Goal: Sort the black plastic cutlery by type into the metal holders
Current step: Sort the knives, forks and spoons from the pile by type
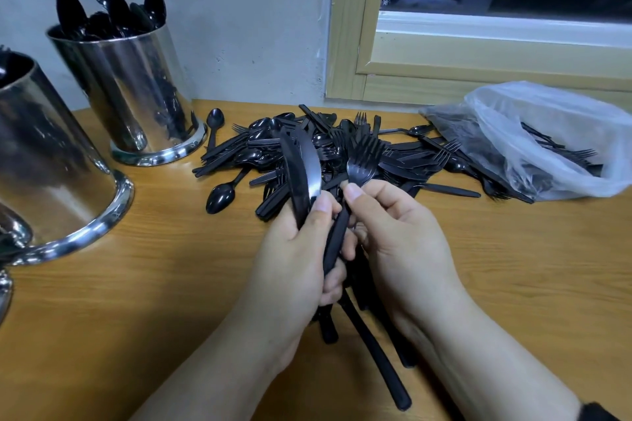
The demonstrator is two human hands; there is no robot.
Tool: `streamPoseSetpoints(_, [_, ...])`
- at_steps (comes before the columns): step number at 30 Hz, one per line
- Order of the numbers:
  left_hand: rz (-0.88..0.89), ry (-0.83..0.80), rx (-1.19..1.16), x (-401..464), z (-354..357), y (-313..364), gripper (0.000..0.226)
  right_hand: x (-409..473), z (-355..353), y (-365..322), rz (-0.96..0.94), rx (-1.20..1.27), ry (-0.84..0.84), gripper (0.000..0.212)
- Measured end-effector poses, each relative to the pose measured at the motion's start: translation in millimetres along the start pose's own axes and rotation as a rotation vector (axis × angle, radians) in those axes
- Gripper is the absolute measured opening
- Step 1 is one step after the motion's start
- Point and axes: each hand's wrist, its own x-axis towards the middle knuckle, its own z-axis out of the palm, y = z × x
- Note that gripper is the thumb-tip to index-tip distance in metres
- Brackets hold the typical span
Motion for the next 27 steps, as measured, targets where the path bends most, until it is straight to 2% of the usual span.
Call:
streamPoseSetpoints(3, [0.02, 0.026, 0.037, 0.8, 0.2, 0.0, 0.023, -0.6, -0.8, -2.5, -0.074, -0.12, 0.006, 0.025])
streamPoseSetpoints(5, [0.011, 0.028, 0.038, 2.5, -2.7, -3.5, 0.017, 4.0, -8.7, -8.2, -0.133, -0.271, 0.045, 0.021])
streamPoseSetpoints(7, [0.003, 0.03, 0.013, 3.9, -5.9, -7.0, 0.014, 18.6, -35.6, -13.8, -0.261, -0.539, 0.164, 0.011])
streamPoseSetpoints(9, [0.001, 0.033, 0.005, 5.7, -9.2, -8.3, 0.013, 37.9, -76.2, -19.9, -0.328, -0.919, 0.281, 0.013])
streamPoseSetpoints(11, [0.004, 0.04, 0.004, 6.9, -10.4, -9.3, 0.013, 53.3, -115.7, -23.7, -0.248, -1.269, 0.311, 0.026])
streamPoseSetpoints(13, [0.001, 0.046, -0.003, 7.4, -10.7, -10.4, 0.014, 63.0, -139.5, -23.8, -0.145, -1.43, 0.308, 0.03])
streamPoseSetpoints(17, [0.014, 0.07, 0.006, 10.9, -12.3, -13.4, 0.014, 64.4, -136.5, -21.6, -0.072, -1.493, 0.27, 0.025])
streamPoseSetpoints(22, [0.019, 0.084, -0.015, 8.8, -13.3, -11.7, 0.013, 60.3, -124.0, -24.1, -0.104, -1.547, 0.246, 0.013])
streamPoseSetpoints(24, [0.027, 0.085, -0.017, 7.9, -13.0, -11.3, 0.013, 56.4, -121.3, -29.0, -0.105, -1.501, 0.228, 0.002])
streamPoseSetpoints(27, [0.03, 0.101, -0.004, 10.0, -13.3, -12.1, 0.012, 45.3, -116.6, -36.7, -0.033, -1.372, 0.125, 0.011])
